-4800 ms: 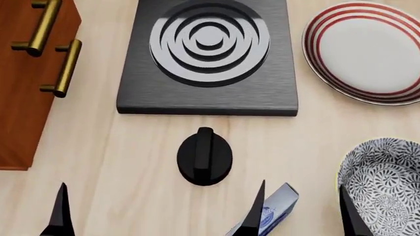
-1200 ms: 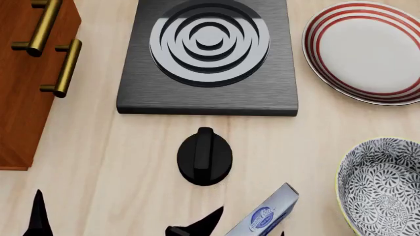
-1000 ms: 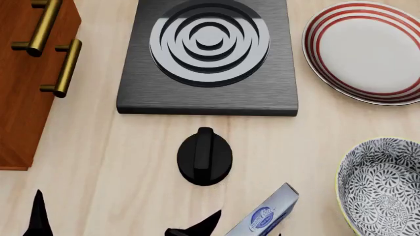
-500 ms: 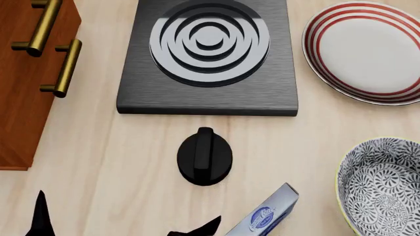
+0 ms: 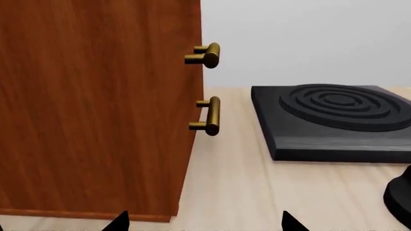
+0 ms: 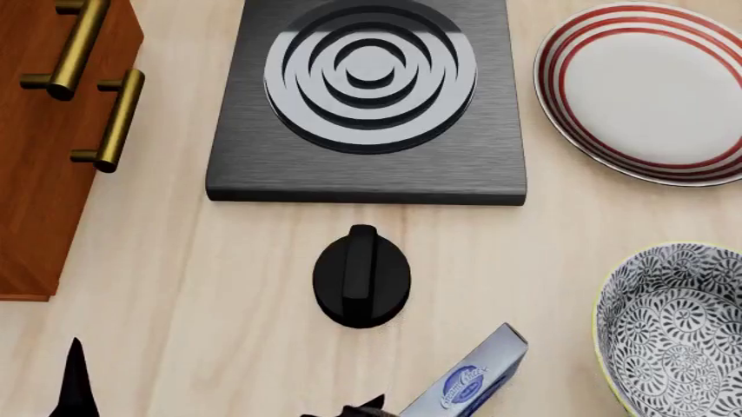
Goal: Pick up the cream cheese and put it in the bowl.
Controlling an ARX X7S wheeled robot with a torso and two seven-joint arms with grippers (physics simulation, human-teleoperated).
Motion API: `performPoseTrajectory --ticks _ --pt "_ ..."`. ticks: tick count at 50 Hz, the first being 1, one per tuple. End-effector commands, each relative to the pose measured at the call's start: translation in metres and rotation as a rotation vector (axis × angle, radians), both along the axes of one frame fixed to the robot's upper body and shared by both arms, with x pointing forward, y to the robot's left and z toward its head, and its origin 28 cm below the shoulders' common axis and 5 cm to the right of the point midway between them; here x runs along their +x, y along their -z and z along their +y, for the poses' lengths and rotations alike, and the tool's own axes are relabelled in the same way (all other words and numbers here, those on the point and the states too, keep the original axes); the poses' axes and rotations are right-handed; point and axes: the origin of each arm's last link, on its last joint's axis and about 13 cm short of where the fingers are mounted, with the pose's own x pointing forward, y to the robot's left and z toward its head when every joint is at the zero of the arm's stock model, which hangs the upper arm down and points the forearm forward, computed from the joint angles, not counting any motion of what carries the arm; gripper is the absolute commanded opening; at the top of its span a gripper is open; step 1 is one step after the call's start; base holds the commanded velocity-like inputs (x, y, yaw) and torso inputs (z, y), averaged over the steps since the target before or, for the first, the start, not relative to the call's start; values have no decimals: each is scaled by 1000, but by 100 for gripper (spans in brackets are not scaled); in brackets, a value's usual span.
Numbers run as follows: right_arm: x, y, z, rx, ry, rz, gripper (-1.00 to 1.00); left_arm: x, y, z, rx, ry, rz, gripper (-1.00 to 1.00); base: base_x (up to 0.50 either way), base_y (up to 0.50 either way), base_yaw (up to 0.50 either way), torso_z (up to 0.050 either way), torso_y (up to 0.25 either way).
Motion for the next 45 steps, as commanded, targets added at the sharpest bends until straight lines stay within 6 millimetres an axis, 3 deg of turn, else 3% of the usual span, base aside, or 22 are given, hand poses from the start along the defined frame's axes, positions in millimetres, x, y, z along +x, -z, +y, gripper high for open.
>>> performPoseTrajectory --ticks 1,12,13,32,35,45 --pt "6 5 0 8 -7 44 100 0 1 0 -1 -1 3 100 0 0 0 0 0" --pt "9 8 -2 24 -14 88 100 1 4 1 -4 -8 9 100 0 0 0 0 0" --pt "9 8 -2 28 -17 91 -100 1 4 1 -4 -8 9 100 0 0 0 0 0" --pt "9 5 -5 65 -65 84 -100 -1 5 2 -6 -10 11 100 2 0 0 0 0" --pt "8 3 -8 104 -134 76 -100 0 5 2 -6 -10 13 100 0 0 0 0 0" --pt "8 -7 -15 148 -84 14 -100 -2 3 2 -4 -10 8 100 0 0 0 0 -2"
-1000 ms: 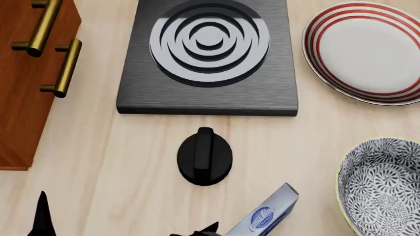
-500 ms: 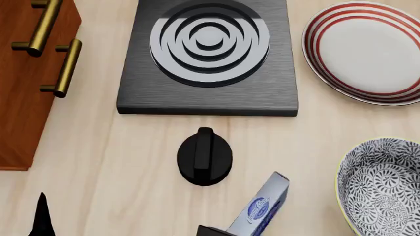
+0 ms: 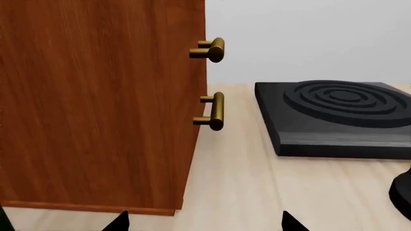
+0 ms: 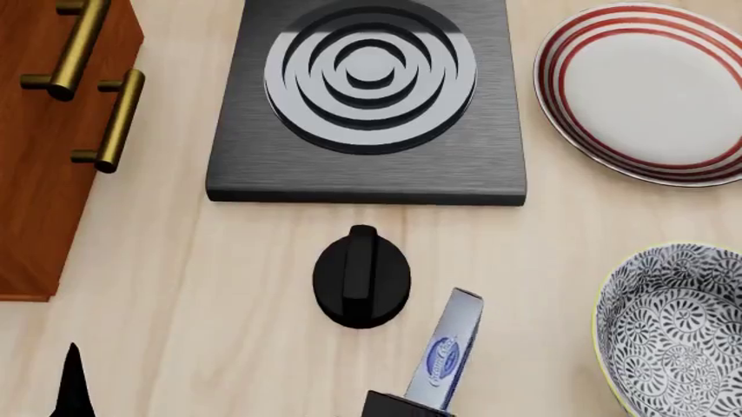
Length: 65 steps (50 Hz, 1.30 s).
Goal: Pick up the cream cheese and put it in the bowl.
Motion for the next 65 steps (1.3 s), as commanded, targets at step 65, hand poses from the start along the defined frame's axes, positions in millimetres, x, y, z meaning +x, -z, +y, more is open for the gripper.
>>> performPoseTrajectory --ticks 65 --pt "-60 -173 -112 130 -126 -321 -100 -1 -10 -5 9 18 -14 100 0 0 0 0 0"
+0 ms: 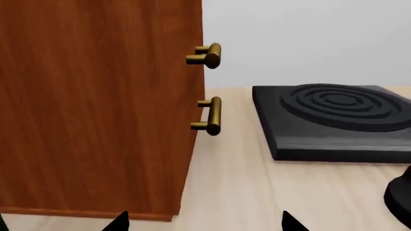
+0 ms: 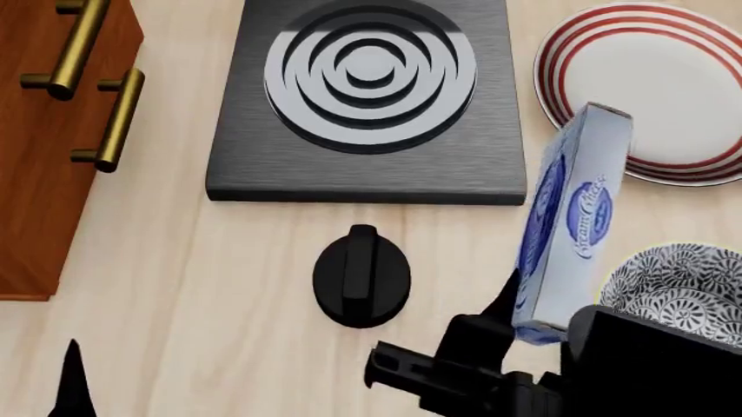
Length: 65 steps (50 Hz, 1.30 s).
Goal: Pick up the cream cheese and put it in the bowl.
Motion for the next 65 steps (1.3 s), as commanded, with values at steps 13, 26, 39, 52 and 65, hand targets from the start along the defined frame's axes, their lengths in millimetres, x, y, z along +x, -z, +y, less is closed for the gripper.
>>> performPoseTrajectory --ticks 13,26,39,52,65 --pt "-29 -53 -54 -56 -14 83 -100 1 -6 -6 11 18 -7 100 0 0 0 0 0" --pt "-40 -64 -76 -99 49 161 -100 1 -7 -6 11 21 -13 100 0 0 0 0 0" --pt "-67 -56 -83 -220 70 203 -100 2 -11 -8 10 34 -19 100 0 0 0 0 2" --pt "-78 -53 -85 -264 47 297 -100 0 -12 -10 13 40 -22 100 0 0 0 0 0" --pt "-68 -47 -85 -259 44 342 -100 1 -11 -10 10 41 -20 100 0 0 0 0 0"
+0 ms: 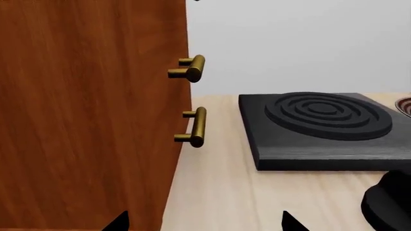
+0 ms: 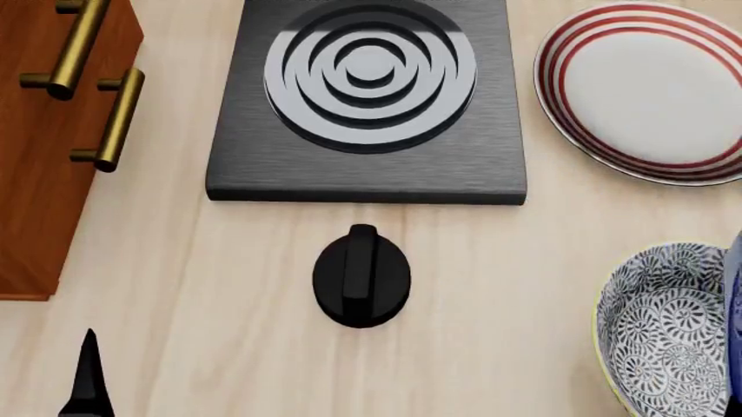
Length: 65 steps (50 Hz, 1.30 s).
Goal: Pick up the cream cheese and put it in the bowl.
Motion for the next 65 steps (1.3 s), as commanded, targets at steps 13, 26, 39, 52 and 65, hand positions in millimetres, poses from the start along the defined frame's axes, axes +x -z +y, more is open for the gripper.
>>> performPoseTrajectory --ticks 13,26,39,52,65 --pt "20 17 -1 -17 -15 85 -100 0 1 -1 1 3 3 100 0 0 0 0 0" --pt "41 26 -5 -7 17 161 -100 1 2 -1 1 0 6 100 0 0 0 0 1" --pt "60 33 -9 -1 36 209 -100 2 1 -1 5 -7 3 100 0 0 0 0 0" --pt "70 34 -9 7 38 234 -100 1 2 -1 14 -8 1 100 0 0 0 0 1" --pt "88 36 -12 31 49 263 -100 2 4 0 10 -13 7 100 0 0 0 0 0"
